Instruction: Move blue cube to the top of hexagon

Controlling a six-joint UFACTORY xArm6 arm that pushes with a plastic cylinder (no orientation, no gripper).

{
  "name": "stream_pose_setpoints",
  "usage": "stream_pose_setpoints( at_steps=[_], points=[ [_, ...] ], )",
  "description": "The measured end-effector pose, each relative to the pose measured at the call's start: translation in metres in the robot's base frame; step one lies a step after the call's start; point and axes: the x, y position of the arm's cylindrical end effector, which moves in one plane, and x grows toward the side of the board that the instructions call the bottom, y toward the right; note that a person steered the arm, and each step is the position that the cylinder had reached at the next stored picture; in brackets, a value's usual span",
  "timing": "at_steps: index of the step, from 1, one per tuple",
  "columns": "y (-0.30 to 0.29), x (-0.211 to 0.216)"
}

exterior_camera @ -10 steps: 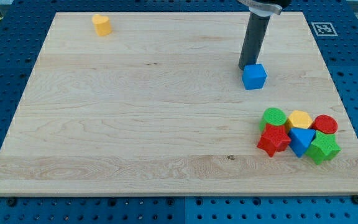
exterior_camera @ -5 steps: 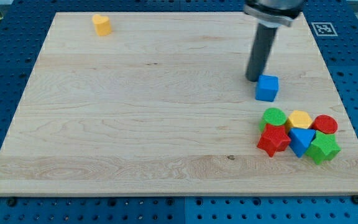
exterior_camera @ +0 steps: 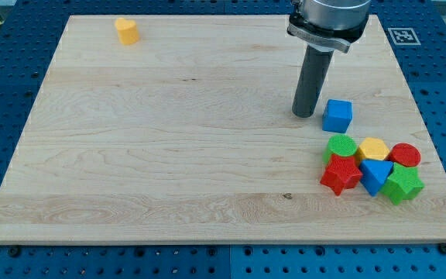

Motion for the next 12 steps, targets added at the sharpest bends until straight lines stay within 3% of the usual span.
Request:
stream_pose_setpoints(
  at_steps=[5,7,8,12],
  points=[
    [0.037,0.020],
    [0.048,-0.017],
    [0.071,-0.003],
    [0.056,0.004]
  ],
)
